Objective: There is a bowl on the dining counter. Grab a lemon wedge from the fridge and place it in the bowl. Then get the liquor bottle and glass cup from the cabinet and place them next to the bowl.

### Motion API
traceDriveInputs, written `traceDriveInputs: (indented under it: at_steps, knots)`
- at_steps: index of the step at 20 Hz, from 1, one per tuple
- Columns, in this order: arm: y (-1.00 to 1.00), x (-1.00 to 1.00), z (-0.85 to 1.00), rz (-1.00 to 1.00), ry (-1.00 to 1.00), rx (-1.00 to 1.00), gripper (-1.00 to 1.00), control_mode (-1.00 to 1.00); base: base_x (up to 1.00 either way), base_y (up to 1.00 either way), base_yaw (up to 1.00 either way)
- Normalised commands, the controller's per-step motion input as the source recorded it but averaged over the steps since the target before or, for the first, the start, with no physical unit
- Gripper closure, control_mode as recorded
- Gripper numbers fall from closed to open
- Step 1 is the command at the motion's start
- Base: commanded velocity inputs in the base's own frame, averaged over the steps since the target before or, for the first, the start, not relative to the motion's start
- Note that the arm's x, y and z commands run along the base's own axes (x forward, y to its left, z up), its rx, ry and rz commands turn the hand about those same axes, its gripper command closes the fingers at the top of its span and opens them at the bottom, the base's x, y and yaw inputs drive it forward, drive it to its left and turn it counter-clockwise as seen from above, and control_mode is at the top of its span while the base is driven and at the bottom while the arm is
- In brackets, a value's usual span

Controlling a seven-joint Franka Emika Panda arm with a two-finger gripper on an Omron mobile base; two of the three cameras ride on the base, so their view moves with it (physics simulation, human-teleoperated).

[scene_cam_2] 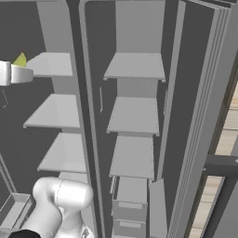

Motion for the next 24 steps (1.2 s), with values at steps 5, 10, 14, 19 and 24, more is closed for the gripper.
traceDriveInputs:
  at_steps: [5,10,14,19,24]
  knots:
    - [-0.39,-0.84,0.00,0.01,0.00,0.00,1.00,-1.00,0.00,0.00,0.00]
    - [-0.50,-0.86,0.00,0.02,0.00,0.02,1.00,-1.00,0.00,0.00,0.00]
    - [-0.41,-0.78,0.00,0.04,0.00,0.00,1.00,-1.00,0.00,0.00,0.00]
    - [-0.16,-0.35,-0.03,0.08,0.05,0.00,1.00,-1.00,0.00,0.00,0.00]
    - [-0.05,-0.22,-0.10,0.14,0.03,0.00,1.00,-1.00,0.00,0.00,0.00]
